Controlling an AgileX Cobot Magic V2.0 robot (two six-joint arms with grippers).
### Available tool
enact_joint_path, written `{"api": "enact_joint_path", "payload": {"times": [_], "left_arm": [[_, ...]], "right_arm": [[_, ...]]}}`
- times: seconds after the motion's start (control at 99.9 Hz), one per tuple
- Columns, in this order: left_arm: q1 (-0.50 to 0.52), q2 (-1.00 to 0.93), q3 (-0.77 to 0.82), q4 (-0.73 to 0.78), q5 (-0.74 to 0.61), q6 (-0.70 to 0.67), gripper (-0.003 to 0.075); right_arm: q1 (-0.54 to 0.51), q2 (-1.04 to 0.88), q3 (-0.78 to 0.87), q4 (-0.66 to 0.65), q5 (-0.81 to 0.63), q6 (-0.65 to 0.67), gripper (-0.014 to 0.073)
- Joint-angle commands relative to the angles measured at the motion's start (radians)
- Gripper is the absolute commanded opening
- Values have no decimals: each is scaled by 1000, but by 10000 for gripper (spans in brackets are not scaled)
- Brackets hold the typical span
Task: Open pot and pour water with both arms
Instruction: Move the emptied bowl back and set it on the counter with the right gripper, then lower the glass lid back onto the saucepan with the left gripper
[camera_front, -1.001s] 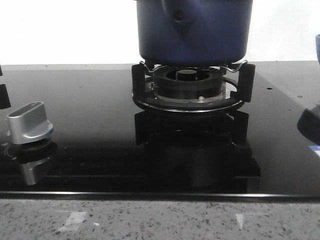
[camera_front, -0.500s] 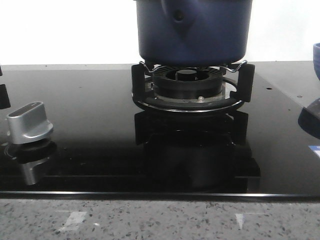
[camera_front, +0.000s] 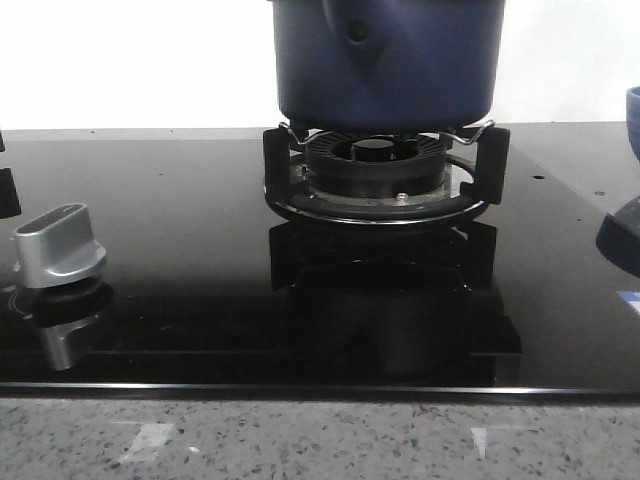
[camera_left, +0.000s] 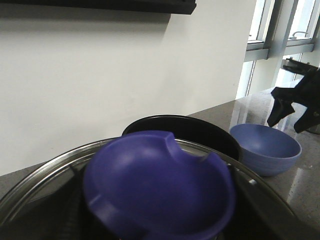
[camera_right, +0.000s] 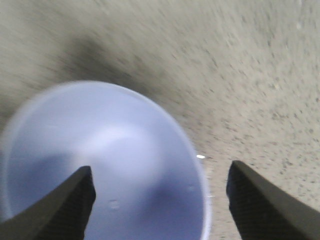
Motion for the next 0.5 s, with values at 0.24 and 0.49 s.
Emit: {"api": "enact_joint_path", "payload": {"times": [0.24,0.49], "left_arm": [[-8,1,-37,-78,22,-4,251],[-68,91,-131,-76,43,28,251]], "right_arm": [[44,-264,-78,121,-76,-37,365],[234,-494,-41,95,-145,-198,-18]]}}
